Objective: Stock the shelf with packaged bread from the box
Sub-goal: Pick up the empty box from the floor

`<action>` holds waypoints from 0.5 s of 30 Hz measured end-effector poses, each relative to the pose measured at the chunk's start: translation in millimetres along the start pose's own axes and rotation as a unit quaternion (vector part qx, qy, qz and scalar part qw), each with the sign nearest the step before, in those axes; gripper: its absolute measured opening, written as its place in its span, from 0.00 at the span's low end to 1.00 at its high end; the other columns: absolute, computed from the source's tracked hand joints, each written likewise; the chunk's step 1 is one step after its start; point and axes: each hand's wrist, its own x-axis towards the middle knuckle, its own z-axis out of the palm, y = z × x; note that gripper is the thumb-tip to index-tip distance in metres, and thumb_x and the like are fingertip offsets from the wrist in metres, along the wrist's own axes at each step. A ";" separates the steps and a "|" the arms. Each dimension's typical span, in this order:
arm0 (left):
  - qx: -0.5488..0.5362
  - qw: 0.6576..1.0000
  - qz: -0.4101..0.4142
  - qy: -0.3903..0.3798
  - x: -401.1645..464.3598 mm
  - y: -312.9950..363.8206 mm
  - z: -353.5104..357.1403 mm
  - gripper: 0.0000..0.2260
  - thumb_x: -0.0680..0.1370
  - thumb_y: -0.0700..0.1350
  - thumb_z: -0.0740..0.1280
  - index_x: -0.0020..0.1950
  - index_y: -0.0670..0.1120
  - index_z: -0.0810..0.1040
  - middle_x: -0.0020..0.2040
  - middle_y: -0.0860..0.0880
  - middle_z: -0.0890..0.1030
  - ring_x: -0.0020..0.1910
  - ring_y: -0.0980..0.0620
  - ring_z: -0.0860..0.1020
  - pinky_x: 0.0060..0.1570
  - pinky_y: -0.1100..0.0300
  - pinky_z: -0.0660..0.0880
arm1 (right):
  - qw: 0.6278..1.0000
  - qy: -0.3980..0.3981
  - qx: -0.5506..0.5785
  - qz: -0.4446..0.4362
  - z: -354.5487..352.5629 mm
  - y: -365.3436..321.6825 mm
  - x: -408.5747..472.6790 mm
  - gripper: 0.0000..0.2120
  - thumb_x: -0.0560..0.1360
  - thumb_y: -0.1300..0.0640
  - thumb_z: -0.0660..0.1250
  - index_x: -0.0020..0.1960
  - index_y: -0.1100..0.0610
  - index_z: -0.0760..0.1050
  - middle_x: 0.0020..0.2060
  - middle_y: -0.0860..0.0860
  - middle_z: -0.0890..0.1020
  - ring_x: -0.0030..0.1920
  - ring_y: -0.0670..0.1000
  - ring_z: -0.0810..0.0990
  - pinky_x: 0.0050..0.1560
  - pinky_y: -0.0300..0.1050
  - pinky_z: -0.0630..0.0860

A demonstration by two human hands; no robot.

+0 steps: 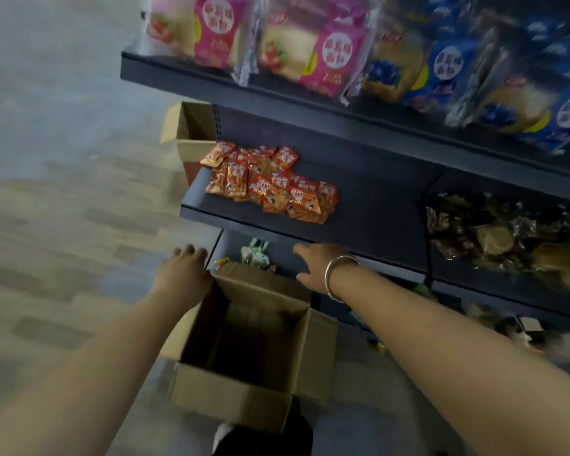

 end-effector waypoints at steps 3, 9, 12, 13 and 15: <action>-0.052 0.985 -0.139 -0.091 -17.1 -26.7 65.5 0.20 0.77 0.47 0.61 0.66 0.41 0.64 0.63 0.39 0.69 0.63 0.38 0.69 0.58 0.50 0.70 | 0.997 -0.066 0.011 0.036 56.4 5.1 32.2 0.30 0.76 0.48 0.62 0.74 0.53 0.54 0.69 0.56 0.68 0.67 0.59 0.69 0.65 0.52 0.70; -0.194 0.904 -0.320 -0.205 -38.8 -42.3 207.4 0.28 0.77 0.53 0.62 0.71 0.41 0.58 0.67 0.39 0.66 0.64 0.38 0.70 0.61 0.46 0.72 | 0.991 -0.115 0.004 0.072 165.0 22.6 97.8 0.32 0.74 0.47 0.65 0.73 0.53 0.56 0.69 0.56 0.67 0.69 0.60 0.67 0.65 0.54 0.68; -0.298 0.850 -0.381 -0.208 -38.7 -27.1 268.4 0.35 0.76 0.54 0.64 0.75 0.42 0.51 0.72 0.39 0.62 0.69 0.38 0.65 0.66 0.45 0.68 | 0.990 -0.118 0.002 0.075 209.9 26.7 131.9 0.31 0.75 0.46 0.64 0.73 0.53 0.56 0.69 0.56 0.66 0.69 0.59 0.66 0.66 0.53 0.67; -0.324 0.835 -0.393 -0.209 -37.7 -20.6 287.4 0.36 0.76 0.54 0.64 0.76 0.41 0.50 0.74 0.40 0.60 0.71 0.39 0.63 0.68 0.46 0.67 | 0.990 -0.120 0.004 0.074 224.9 27.1 144.4 0.31 0.75 0.47 0.64 0.73 0.54 0.57 0.69 0.56 0.66 0.69 0.59 0.66 0.66 0.53 0.67; -0.378 0.797 -0.422 -0.210 -34.2 -7.2 323.4 0.38 0.76 0.53 0.65 0.76 0.39 0.47 0.75 0.39 0.58 0.72 0.40 0.61 0.68 0.49 0.67 | 0.991 -0.116 0.004 0.072 255.2 27.9 171.0 0.31 0.75 0.47 0.65 0.72 0.55 0.57 0.69 0.57 0.67 0.69 0.59 0.67 0.66 0.52 0.68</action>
